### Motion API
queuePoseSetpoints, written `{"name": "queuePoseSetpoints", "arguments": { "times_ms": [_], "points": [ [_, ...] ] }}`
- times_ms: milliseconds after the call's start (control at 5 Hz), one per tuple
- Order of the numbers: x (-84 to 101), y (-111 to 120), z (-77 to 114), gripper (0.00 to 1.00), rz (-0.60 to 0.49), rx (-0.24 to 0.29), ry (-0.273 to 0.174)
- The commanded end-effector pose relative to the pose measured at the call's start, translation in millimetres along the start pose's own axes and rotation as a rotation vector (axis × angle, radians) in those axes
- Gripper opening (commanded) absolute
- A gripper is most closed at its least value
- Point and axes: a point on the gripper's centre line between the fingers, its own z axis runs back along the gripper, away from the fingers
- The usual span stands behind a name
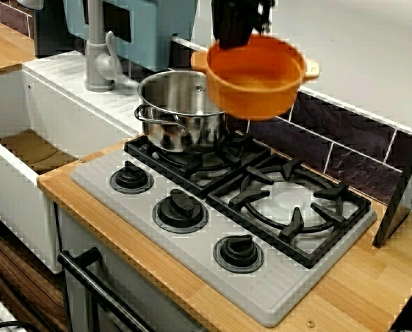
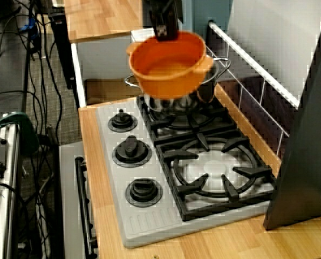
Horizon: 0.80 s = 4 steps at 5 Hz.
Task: Lift pot from stove
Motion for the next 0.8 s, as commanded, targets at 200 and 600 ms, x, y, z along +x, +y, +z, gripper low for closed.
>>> {"name": "queuePoseSetpoints", "arguments": {
  "times_ms": [200,600],
  "points": [
    [12.5,41.9,79.1,0.00,0.116,-0.039,-0.135],
    [25.1,67.3,98.1,0.00,0.163,-0.062,-0.149]
  ]
}}
